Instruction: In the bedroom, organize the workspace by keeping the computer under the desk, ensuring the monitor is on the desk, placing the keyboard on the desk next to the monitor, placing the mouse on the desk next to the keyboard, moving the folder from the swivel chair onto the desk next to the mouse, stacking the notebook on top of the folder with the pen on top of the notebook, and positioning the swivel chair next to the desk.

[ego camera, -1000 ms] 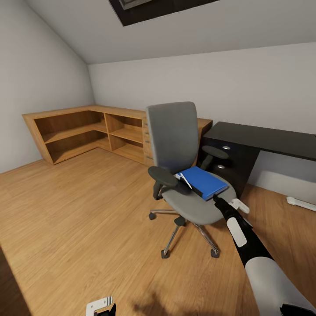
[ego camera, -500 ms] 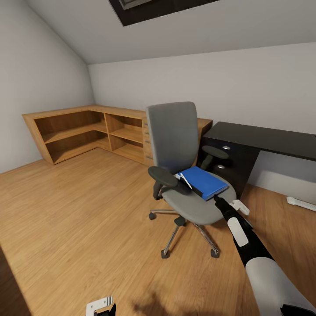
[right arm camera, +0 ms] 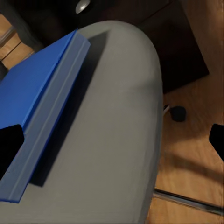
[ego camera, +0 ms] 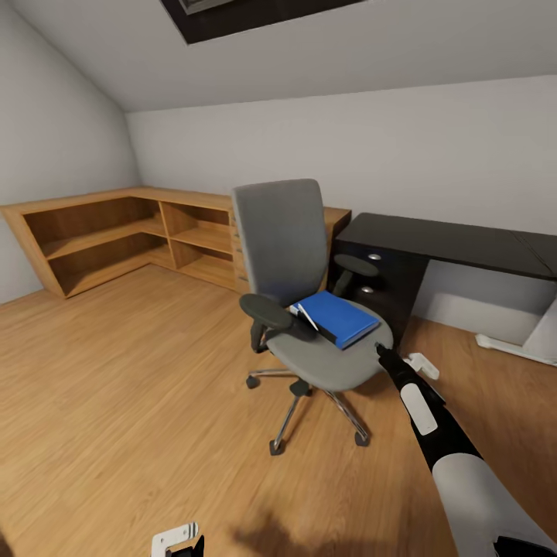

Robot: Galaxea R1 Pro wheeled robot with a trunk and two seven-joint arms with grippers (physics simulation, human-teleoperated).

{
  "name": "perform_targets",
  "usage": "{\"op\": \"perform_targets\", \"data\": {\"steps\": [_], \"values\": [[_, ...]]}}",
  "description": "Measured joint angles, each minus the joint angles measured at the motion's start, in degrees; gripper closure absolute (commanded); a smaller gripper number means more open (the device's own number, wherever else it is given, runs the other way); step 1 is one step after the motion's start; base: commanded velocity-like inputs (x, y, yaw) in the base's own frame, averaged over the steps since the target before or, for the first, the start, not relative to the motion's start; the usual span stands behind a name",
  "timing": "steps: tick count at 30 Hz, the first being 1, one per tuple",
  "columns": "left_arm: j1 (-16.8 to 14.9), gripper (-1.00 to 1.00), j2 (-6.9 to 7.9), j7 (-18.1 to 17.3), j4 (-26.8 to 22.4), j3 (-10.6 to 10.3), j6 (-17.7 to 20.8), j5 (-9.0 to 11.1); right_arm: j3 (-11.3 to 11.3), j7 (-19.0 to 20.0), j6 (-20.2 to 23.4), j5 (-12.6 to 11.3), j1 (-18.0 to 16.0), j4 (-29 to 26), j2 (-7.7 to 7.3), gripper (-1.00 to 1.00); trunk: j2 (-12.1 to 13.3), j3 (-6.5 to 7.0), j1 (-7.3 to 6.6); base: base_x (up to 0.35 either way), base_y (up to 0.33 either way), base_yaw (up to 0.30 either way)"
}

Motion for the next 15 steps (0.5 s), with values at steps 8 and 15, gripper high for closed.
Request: {"op": "perform_targets", "data": {"steps": [8,15], "values": [[0.0,-1.0,0.0,-0.03,0.0,0.05,-0.01,-0.01,0.0,0.01,-0.01,-0.05,-0.01,0.1,-0.07,-1.0,0.0,0.0,0.0,0.012,0.003,-0.148],[0.0,-1.0,0.0,-0.18,-0.01,0.1,0.0,-0.02,0.0,0.03,0.4,0.03,0.04,0.18,-0.34,-1.0,0.0,0.0,-0.03,0.246,0.073,-0.011]]}}
